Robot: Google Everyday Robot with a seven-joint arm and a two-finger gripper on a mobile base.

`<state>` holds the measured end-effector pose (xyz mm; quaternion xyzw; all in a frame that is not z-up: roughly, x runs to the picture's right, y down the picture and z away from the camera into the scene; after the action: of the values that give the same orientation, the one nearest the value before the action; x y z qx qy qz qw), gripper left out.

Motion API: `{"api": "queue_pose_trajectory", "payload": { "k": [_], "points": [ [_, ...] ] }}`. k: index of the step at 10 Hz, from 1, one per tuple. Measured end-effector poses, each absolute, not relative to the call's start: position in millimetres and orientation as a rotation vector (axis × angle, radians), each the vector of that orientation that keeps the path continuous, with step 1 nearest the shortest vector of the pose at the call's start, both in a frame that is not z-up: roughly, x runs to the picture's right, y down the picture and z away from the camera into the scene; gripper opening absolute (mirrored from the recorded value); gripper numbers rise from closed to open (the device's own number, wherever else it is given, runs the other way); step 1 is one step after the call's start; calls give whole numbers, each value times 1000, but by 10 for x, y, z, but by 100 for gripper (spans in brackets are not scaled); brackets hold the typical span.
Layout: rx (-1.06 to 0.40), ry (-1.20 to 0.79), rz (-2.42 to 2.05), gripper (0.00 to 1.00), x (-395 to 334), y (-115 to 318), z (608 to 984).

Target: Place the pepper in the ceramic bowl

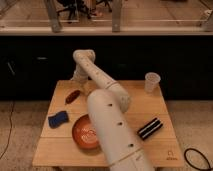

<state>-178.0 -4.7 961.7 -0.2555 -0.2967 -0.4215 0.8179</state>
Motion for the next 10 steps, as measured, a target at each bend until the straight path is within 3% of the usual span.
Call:
{"api": "queue_pose_trajectory", "payload": {
  "k": [4, 10],
  "points": [
    [-464, -627, -995, 80, -1808, 56, 9469],
    [-462, -687, -889, 80, -1790, -30, 9581]
  ]
}}
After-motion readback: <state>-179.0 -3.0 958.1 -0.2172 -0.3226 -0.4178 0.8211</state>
